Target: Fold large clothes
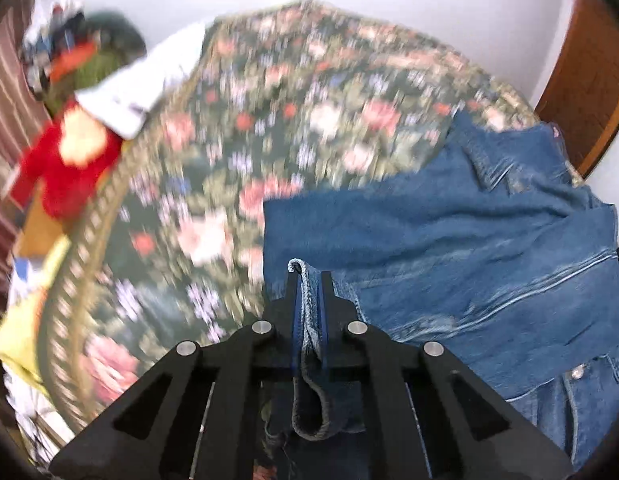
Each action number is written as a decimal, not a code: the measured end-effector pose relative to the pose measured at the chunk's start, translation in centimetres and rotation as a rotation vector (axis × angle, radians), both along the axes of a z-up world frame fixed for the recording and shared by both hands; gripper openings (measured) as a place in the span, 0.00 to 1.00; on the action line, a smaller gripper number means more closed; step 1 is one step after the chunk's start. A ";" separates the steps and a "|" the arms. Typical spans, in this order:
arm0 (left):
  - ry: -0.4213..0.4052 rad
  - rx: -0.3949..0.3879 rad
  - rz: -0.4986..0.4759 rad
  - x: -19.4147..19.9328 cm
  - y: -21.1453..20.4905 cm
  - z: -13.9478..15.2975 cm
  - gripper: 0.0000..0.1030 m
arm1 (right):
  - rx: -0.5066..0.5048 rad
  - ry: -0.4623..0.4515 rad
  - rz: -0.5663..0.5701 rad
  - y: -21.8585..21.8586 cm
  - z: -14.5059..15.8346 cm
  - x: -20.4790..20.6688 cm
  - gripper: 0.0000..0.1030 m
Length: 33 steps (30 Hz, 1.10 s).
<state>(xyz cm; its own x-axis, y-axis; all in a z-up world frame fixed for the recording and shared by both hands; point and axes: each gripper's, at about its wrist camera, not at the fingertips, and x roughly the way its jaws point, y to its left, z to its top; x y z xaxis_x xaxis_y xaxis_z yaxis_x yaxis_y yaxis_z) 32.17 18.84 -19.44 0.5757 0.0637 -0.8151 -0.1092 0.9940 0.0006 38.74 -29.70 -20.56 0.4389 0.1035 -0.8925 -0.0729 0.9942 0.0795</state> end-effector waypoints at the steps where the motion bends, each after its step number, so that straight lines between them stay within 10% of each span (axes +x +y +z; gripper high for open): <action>1: -0.022 0.008 0.002 0.0 -0.1 0.9 0.06 | 0.009 -0.008 -0.004 -0.1 0.4 0.1 0.14; 9: -0.189 0.073 0.030 0.2 0.6 6.0 0.01 | -0.066 -0.128 0.056 1.7 4.0 0.6 0.14; 18: 0.094 -0.112 0.053 0.7 3.9 -2.9 0.01 | -0.172 -0.031 0.064 2.5 -1.1 2.7 0.16; 22: 0.174 -0.094 0.035 -0.2 3.6 -6.1 0.06 | -0.383 -0.102 -0.007 2.4 -1.1 2.4 0.90; 33: 0.152 -0.022 0.081 -1.4 4.7 -4.3 0.26 | -0.282 -0.084 0.045 1.3 0.2 0.9 0.90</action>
<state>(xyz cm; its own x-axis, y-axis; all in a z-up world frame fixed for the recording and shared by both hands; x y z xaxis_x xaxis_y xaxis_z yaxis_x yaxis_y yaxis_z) 30.73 23.52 -23.70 0.4394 0.0862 -0.8941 -0.1896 0.9819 0.0014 39.67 -28.38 -20.37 0.5128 -0.1229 -0.8496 -0.1118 0.9717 -0.2081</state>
